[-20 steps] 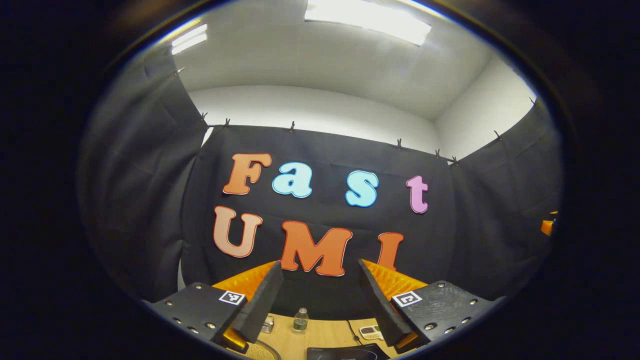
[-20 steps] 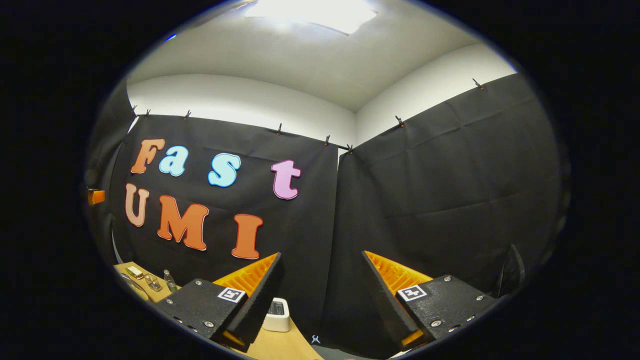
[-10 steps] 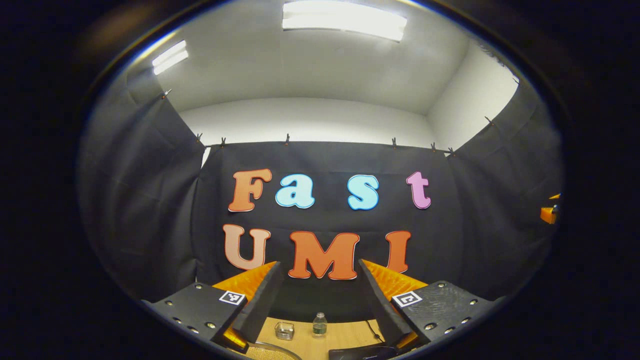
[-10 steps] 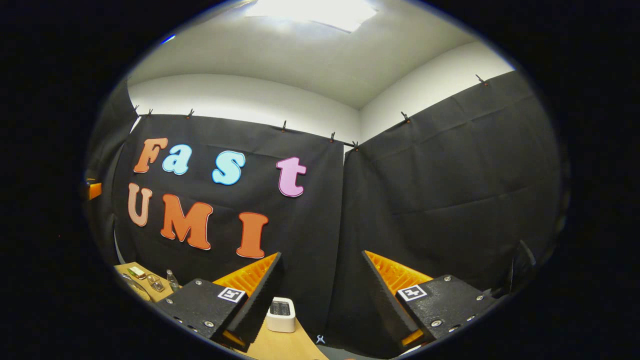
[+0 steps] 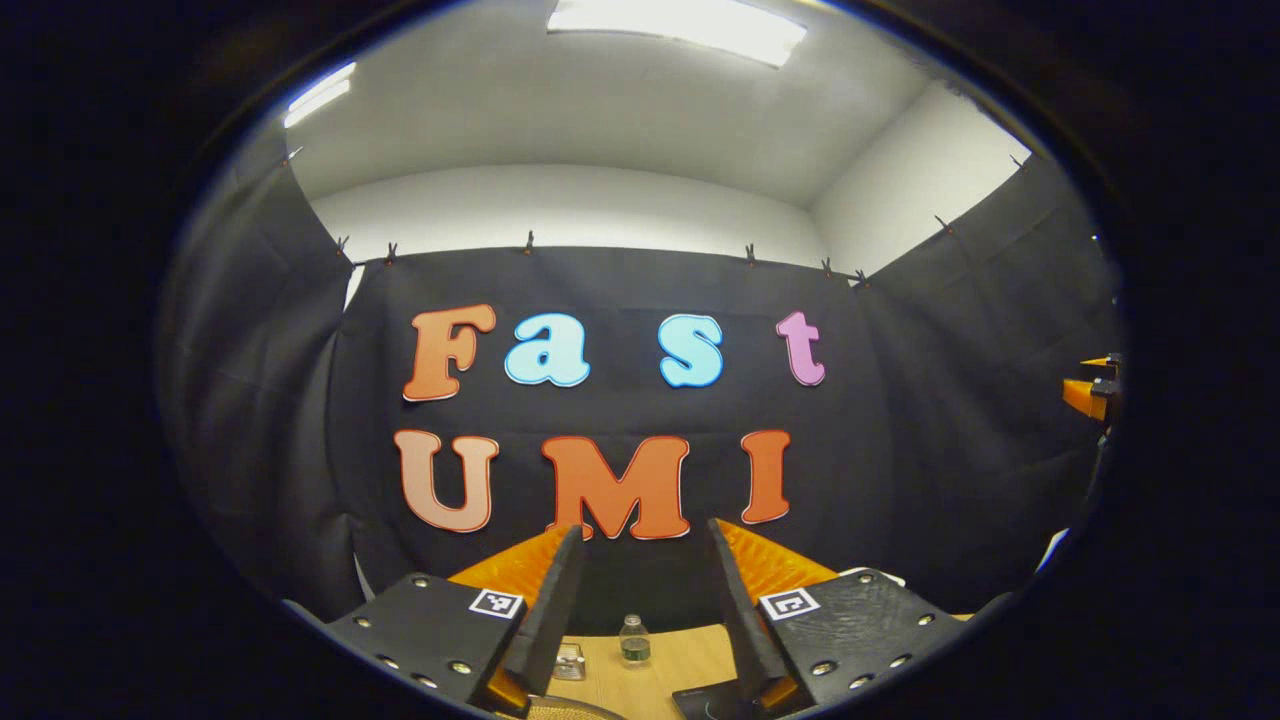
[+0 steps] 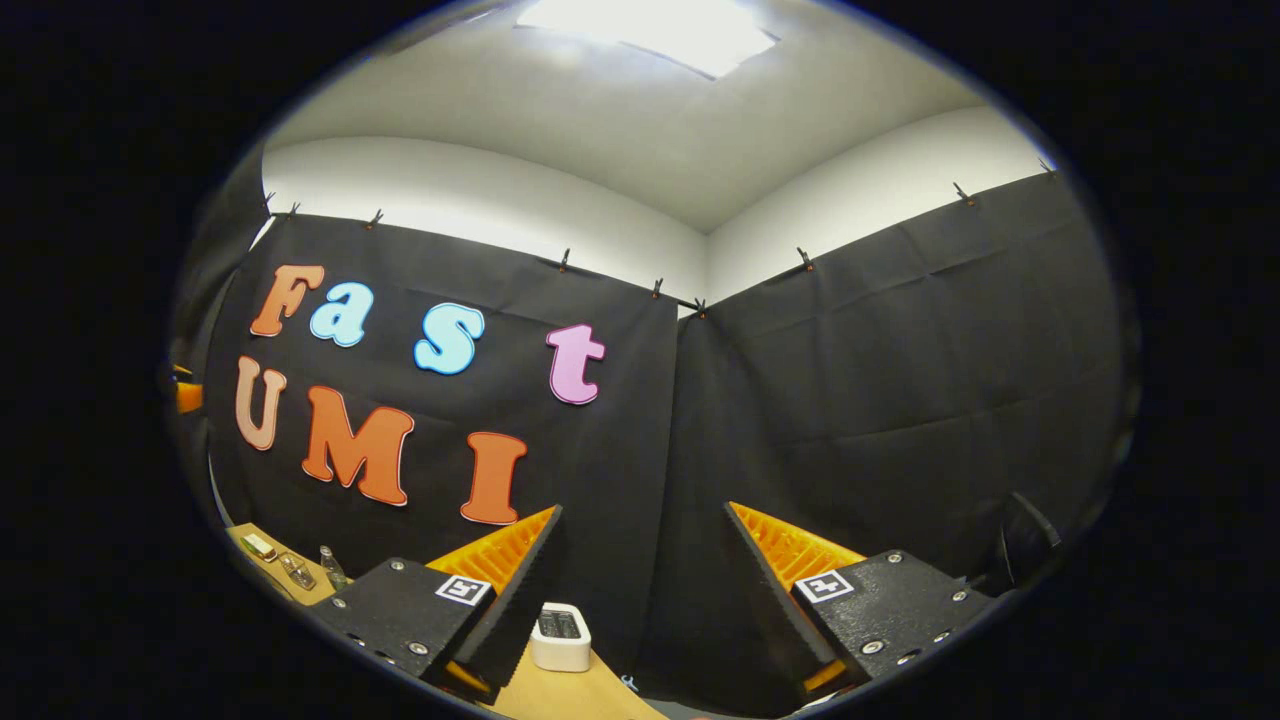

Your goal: First push the handle of the pot to place it horizontally, then grasp the pot with both hands and set it on the induction cooktop.

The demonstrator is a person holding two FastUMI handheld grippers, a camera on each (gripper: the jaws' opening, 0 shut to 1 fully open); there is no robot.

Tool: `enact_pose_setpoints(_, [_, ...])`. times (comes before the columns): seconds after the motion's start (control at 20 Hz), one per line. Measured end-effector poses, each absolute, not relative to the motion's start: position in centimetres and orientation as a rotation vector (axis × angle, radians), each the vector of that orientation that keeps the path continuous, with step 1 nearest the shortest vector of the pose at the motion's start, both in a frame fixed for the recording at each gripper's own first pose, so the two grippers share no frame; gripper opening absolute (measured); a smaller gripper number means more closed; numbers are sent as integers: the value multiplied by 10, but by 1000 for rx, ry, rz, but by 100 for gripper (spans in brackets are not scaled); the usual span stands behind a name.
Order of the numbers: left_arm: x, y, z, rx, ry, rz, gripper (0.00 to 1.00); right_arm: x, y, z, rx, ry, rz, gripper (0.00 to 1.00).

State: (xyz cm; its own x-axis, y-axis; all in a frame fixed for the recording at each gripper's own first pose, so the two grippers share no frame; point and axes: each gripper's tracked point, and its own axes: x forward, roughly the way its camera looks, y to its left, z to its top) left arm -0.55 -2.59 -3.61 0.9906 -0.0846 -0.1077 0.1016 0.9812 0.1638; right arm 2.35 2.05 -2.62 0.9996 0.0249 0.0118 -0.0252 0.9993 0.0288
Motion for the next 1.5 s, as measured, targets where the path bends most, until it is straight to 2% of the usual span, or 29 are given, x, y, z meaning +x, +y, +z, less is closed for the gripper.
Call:
enact_pose_setpoints(0.05, [-5, -27, -53, 181, 145, -122, 66, 23, 22, -30, 25, 0, 22, 97])
enact_pose_setpoints(0.1, [-9, -32, -70, 188, 194, -159, 53, 23, 25, -33, 21, 7, 20, 95])
enact_pose_setpoints(0.15, [-13, -36, -88, 195, 243, -194, 48, 25, 31, -34, 17, 14, 23, 95])
enact_pose_setpoints(0.2, [-16, -36, -103, 211, 279, -209, 36, 28, 36, -38, 13, 21, 27, 95])
enact_pose_setpoints(0.25, [-18, -32, -117, 233, 321, -217, 28, 30, 43, -40, 8, 26, 32, 95])
enact_pose_setpoints(0.3, [-22, -32, -134, 245, 369, -244, 13, 32, 50, -42, 7, 28, 39, 95])
enact_pose_setpoints(0.35, [-28, -34, -154, 250, 420, -265, 14, 34, 57, -44, 9, 31, 50, 95])
enact_pose_setpoints(0.45, [-42, -33, -183, 242, 511, -289, 6, 39, 72, -47, 11, 37, 77, 95])
enact_pose_setpoints(0.6, [-71, -24, -231, 229, 679, -329, 4, 46, 86, -56, 9, 47, 104, 95])
enact_pose_setpoints(0.85, [-134, 20, -308, 234, 1020, -297, 5, 51, 91, -69, 1, 79, 110, 95])
enact_pose_setpoints(1.05, [-187, 49, -346, 314, 1235, -302, 5, 57, 86, -75, -15, 93, 96, 93])
enact_pose_setpoints(1.5, [-284, 83, -388, 325, 1528, -342, 5, 62, 96, -84, -2, 109, 116, 95])
